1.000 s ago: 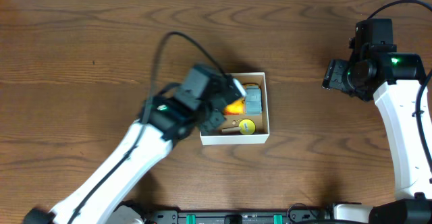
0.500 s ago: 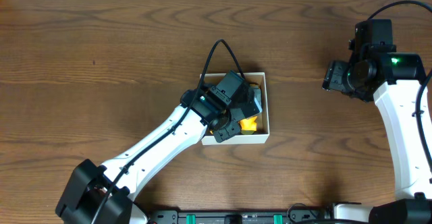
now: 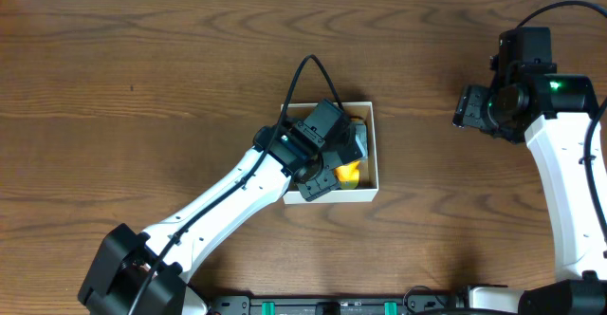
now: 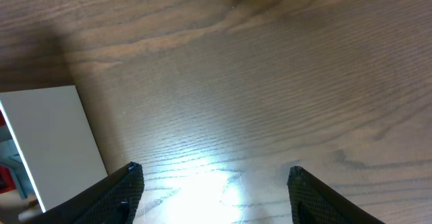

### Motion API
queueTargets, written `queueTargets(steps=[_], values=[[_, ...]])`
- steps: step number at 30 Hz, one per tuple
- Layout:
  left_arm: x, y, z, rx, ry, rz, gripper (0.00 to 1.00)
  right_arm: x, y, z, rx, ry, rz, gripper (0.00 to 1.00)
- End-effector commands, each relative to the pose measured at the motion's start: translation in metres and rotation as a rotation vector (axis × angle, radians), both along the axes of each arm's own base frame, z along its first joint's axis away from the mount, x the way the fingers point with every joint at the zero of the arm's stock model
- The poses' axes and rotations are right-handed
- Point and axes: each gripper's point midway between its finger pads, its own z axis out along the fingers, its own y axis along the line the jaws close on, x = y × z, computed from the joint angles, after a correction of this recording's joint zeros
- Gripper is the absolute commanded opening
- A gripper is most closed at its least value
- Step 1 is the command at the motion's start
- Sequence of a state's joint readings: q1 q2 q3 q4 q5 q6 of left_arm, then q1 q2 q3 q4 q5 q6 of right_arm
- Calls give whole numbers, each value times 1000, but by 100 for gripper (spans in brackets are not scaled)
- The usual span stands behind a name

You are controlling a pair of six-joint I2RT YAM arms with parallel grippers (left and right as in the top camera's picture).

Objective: Pack container
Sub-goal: 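Carry the orange dinosaur with the left gripper into the box, then open the left gripper to release the dinosaur and lift away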

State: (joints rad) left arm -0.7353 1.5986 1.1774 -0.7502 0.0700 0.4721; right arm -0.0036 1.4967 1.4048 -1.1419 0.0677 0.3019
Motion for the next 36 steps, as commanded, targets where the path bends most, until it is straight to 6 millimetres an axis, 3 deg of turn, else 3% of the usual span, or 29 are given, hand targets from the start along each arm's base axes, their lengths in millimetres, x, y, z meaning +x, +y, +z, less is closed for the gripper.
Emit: queueTargets(steps=[1, 3, 7, 11, 22, 31, 36], values=[[9, 0, 15, -7, -61, 10, 69, -1, -4, 3, -14, -5, 0, 72], [11, -1, 21, -18, -73, 10, 69, -1, -4, 3, -14, -5, 0, 72], [13, -4, 32, -46, -104, 11, 90, -1, -4, 3, -14, -5, 0, 72], [14, -5, 37, -57, -116, 11, 100, -1, -4, 3, -14, -5, 0, 72], [16, -6, 44, -76, -136, 12, 98, -1, -4, 3, -14, -5, 0, 72], [22, -12, 102, -183, -253, 15, 98, -1, -4, 3, -14, -6, 0, 71], [21, -8, 118, -220, -279, 43, 98, -1, -4, 3, -14, -6, 0, 72]])
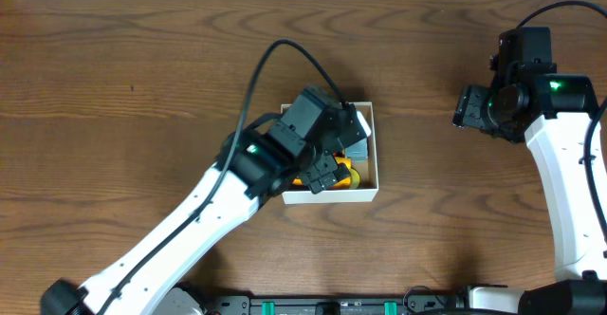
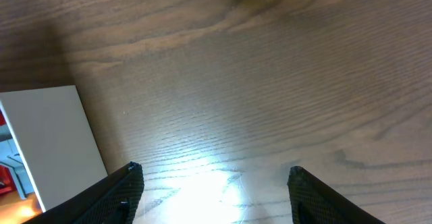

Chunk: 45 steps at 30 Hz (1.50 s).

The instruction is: Pack container

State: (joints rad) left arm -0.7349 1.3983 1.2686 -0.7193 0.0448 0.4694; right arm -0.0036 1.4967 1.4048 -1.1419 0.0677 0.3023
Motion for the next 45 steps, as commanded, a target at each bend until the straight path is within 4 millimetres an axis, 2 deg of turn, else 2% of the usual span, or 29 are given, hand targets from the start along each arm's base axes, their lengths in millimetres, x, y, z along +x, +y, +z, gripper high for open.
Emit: queueTargets(steps=[1, 8, 14, 16, 18, 21, 23, 26, 29, 31, 35, 38, 40, 42, 45], values=[[5, 4, 12, -33, -11, 55, 98, -1, -4, 3, -15, -5, 0, 72], [14, 28, -11, -29, 110, 231, 98, -1, -4, 3, -15, -5, 0, 72], [10, 28, -42, 26, 211, 265, 100, -1, -4, 3, -14, -5, 0, 72], [10, 28, -53, 37, 247, 298, 94, -1, -4, 3, -14, -5, 0, 72], [10, 30, -60, 52, 267, 312, 80, -1, -4, 3, -14, -5, 1, 72], [15, 34, -63, 27, 289, 387, 81, -1, -4, 3, -14, -5, 0, 71], [19, 39, -60, 10, 289, 422, 90, -1, -4, 3, -14, -5, 0, 71], [27, 52, -52, -8, 269, 465, 90, -1, -4, 3, -14, -5, 0, 71], [38, 72, -39, -67, 254, 566, 100, 1, -4, 3, -15, -13, 1, 71], [48, 91, -31, -111, 242, 651, 98, 4, -4, 5, -19, -26, 14, 71], [72, 143, -17, -206, 210, 861, 98, 18, 0, 10, -32, -84, 56, 73], [91, 186, -11, -261, 168, 996, 98, 39, 10, 21, -47, -175, 137, 78], [103, 216, -6, -296, 125, 1072, 98, 59, 20, 33, -73, -269, 214, 87], [110, 235, -1, -319, 91, 1117, 98, 72, 28, 43, -88, -336, 252, 99], [117, 256, 4, -341, 55, 1166, 98, 95, 33, 65, -99, -464, 256, 99]])
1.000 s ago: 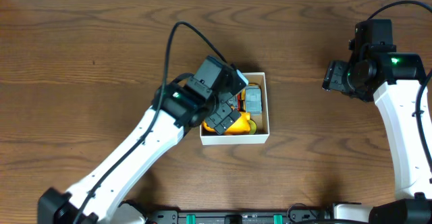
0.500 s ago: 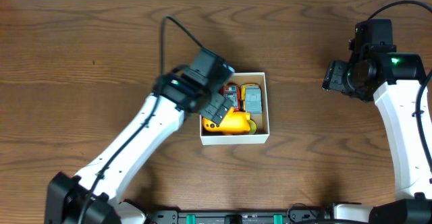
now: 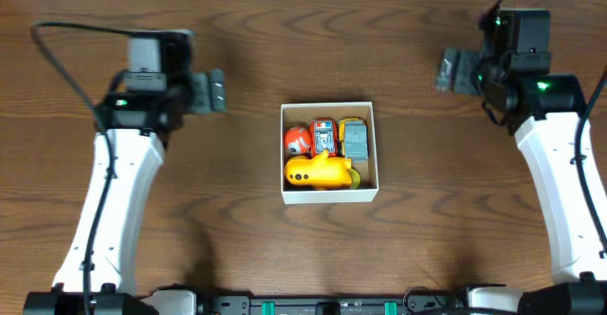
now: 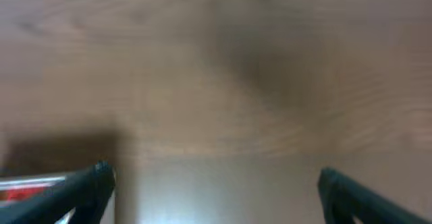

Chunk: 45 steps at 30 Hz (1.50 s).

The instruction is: Pack container

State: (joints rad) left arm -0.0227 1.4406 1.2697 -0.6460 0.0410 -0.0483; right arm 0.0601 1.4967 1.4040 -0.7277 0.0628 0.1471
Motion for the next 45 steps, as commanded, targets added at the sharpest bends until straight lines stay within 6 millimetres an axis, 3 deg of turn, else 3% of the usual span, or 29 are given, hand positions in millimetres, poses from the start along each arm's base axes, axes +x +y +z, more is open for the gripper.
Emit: queueTargets(steps=[1, 4, 8, 13, 18, 22, 26, 32, 35, 39, 45], values=[[4, 20, 8, -2, -28, 63, 98, 15, 4, 21, -45, -104, 41, 99], [3, 32, 9, 9, -28, 78, 98, 18, 4, 27, -43, -131, 39, 99], [-10, 32, 13, 11, -10, 80, 98, 8, 3, 25, -46, -100, 42, 99], [-28, 31, 41, 0, -72, 93, 98, -13, 2, 44, -23, -117, 21, 99], [-55, 28, 70, -12, -152, 103, 98, -44, 0, 76, -19, -180, 21, 99], [-87, 26, 73, -19, -165, 110, 98, -77, -2, 83, -16, -209, 23, 99], [-112, 24, 66, -40, -212, 129, 98, -109, -2, 56, -15, -199, 31, 99], [-152, 17, 38, -20, -253, 105, 98, -161, -4, -20, 31, -123, -8, 99], [-166, 15, 32, -6, -309, 93, 98, -180, -6, -48, 48, -101, -27, 99], [-179, 21, 42, 29, -407, 113, 98, -192, -7, -65, 46, -97, -27, 99], [-182, 29, 43, 57, -418, 149, 98, -192, -7, -68, 45, -86, -26, 99]])
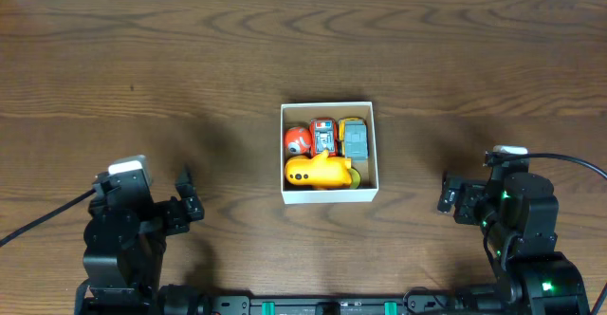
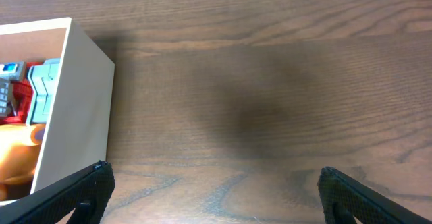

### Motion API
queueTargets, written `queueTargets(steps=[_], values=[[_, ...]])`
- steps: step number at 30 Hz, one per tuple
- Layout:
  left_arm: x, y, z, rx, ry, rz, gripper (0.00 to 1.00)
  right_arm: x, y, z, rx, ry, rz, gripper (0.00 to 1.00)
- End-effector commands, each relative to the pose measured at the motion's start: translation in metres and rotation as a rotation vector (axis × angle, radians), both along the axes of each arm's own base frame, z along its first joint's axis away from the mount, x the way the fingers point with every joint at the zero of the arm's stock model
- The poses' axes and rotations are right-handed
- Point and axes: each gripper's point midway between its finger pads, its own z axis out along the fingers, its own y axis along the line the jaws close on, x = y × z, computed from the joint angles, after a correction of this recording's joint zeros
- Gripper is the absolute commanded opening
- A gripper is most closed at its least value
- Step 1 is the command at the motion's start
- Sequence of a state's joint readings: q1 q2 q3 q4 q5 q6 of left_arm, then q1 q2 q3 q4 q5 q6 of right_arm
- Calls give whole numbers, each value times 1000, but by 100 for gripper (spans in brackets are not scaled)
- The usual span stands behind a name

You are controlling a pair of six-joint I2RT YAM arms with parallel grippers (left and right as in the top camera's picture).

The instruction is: Pack container

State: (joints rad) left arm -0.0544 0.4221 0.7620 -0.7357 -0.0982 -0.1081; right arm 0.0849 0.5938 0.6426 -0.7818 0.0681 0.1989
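Observation:
A white open box (image 1: 329, 195) sits mid-table holding several toys: a yellow toy (image 1: 321, 170) at the front, a red-and-white ball (image 1: 297, 140), a red car (image 1: 323, 132) and a grey-and-yellow car (image 1: 354, 138). My left gripper (image 1: 190, 203) rests low at the near left, fingers spread, nothing in it. At the near right my right gripper (image 1: 446, 195) is open and empty. In the right wrist view the box wall (image 2: 74, 109) stands at the left, and my right gripper (image 2: 214, 191) spans bare wood.
Brown wooden tabletop (image 1: 142, 59) all around the box. Both arm bases stand at the near edge, left (image 1: 119, 249) and right (image 1: 526, 258).
Both arms have pulled back from the far half of the table to the near edge. The right wrist view now shows the box's open top and toys. The box and toys stay put.
My left gripper was down inside the box over the toys while the right arm hovered at the far right. It then stood higher over the box. Later both arms were off at the far sides with the packed box uncovered, and now both sit near the front edge.

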Motion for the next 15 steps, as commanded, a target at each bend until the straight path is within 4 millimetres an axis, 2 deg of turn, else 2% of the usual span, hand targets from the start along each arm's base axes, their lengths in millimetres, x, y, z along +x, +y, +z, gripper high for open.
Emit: queueTargets(steps=[1, 15], values=[[0, 7, -4, 22, 11, 40, 98, 0, 0, -3, 6, 2, -11, 99], [-5, 8, -14, 25, 58, 39, 98, -1, 0, -3, 6, 6, -11, 99]])
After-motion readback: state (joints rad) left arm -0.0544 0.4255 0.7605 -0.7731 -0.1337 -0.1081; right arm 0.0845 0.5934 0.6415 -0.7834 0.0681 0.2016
